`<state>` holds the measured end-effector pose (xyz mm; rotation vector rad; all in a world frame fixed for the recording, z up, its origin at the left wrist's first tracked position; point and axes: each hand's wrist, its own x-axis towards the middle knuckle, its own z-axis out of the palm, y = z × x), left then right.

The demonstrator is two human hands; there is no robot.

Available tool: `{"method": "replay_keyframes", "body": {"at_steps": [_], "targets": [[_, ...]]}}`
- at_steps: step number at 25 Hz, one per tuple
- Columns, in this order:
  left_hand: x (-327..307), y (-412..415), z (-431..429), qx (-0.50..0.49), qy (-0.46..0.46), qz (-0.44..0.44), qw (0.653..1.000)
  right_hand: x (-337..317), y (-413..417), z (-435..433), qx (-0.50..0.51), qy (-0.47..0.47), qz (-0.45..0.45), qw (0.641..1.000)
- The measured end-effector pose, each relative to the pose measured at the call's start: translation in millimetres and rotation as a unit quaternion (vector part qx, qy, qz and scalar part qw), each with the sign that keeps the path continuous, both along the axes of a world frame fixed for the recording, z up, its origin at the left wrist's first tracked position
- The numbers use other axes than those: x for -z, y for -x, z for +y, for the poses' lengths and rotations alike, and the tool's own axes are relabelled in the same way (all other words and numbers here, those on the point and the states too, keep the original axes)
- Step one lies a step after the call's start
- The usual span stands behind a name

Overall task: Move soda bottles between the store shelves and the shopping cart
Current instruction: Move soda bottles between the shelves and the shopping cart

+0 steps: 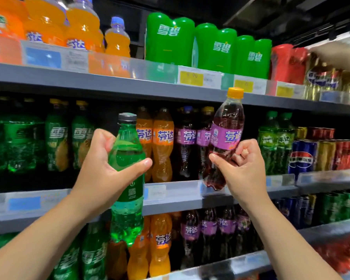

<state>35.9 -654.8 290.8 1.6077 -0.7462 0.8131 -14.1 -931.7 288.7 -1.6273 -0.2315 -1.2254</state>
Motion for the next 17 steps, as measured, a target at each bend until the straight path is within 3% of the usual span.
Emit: {"method": "replay_keyframes", "body": {"at_steps": [11,17], "targets": [[6,-1,-34,-0.035,-0.02,0.031,0.999,-2,-54,-14,-0.059,-0.001,-0.016,0.998],[2,3,-32,-0.059,-0.023,0.002,0.998,17,-66,0,-0.013,0.062,0.066,0.996]]}}
